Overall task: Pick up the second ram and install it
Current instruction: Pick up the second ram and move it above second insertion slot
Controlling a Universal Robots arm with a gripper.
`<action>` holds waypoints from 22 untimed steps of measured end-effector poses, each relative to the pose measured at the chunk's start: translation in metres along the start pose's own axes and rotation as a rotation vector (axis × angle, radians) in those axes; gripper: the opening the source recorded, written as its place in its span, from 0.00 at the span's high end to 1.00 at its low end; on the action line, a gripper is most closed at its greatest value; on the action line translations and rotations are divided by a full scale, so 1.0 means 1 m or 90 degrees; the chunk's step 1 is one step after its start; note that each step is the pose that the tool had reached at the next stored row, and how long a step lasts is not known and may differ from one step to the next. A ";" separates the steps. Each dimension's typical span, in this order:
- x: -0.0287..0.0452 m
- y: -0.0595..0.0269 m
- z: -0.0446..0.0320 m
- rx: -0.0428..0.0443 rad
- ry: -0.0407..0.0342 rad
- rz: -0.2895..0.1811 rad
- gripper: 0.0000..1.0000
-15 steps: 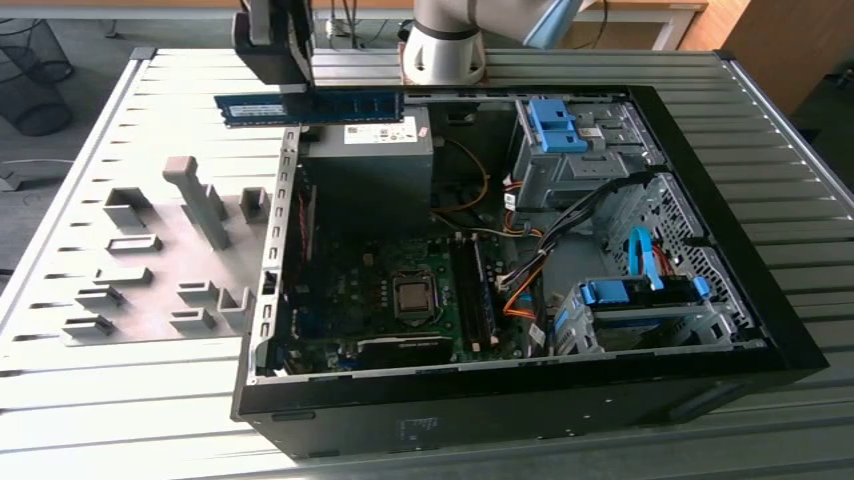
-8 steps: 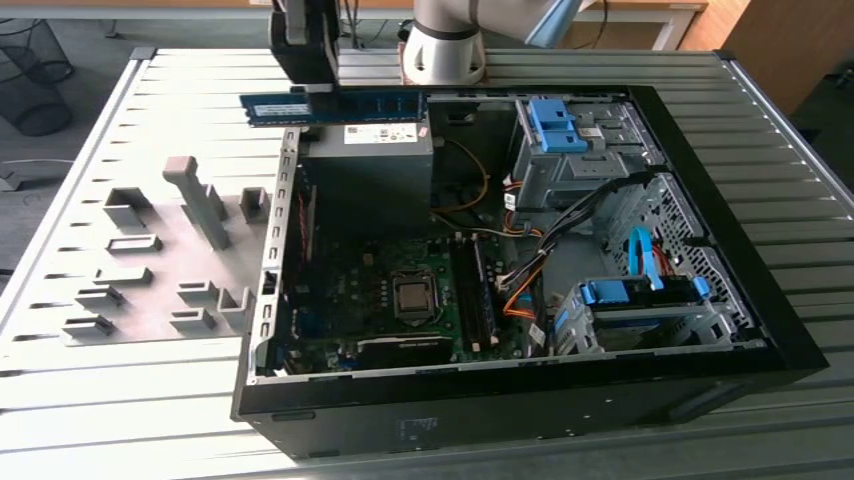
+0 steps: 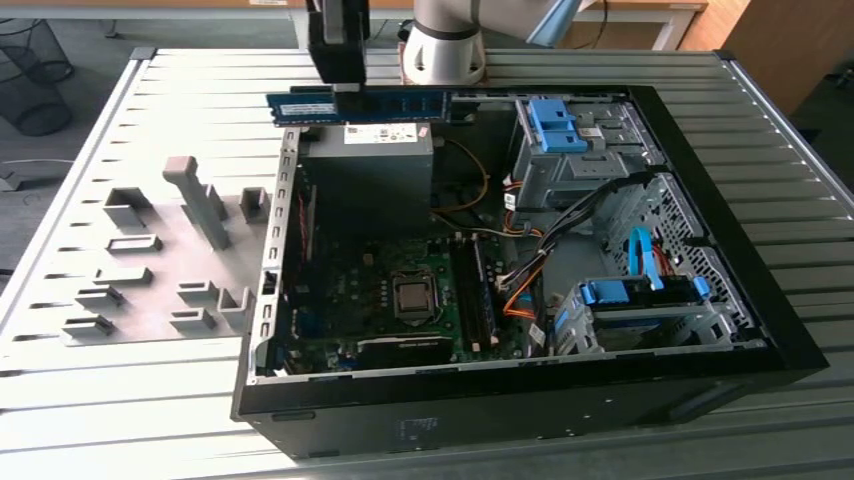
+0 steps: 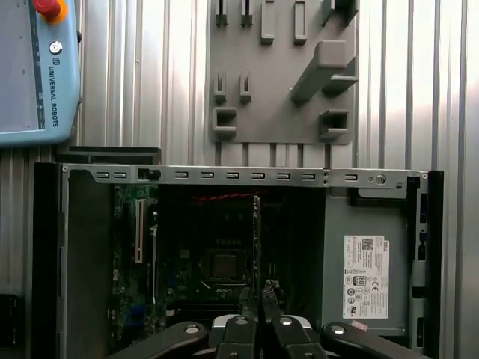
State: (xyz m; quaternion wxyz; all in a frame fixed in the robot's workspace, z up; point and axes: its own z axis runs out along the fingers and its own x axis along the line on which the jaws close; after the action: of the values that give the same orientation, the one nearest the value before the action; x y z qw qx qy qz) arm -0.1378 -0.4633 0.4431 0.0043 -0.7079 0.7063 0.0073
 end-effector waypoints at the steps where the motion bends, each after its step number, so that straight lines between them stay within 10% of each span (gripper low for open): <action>1: 0.0000 -0.0021 0.0000 0.0000 0.0000 0.000 0.86; 22: 0.0000 -0.0451 -0.0002 0.0000 0.0000 0.000 0.86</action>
State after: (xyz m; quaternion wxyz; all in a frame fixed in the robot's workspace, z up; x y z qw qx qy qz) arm -0.0927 -0.4632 0.4431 0.0043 -0.7079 0.7063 0.0073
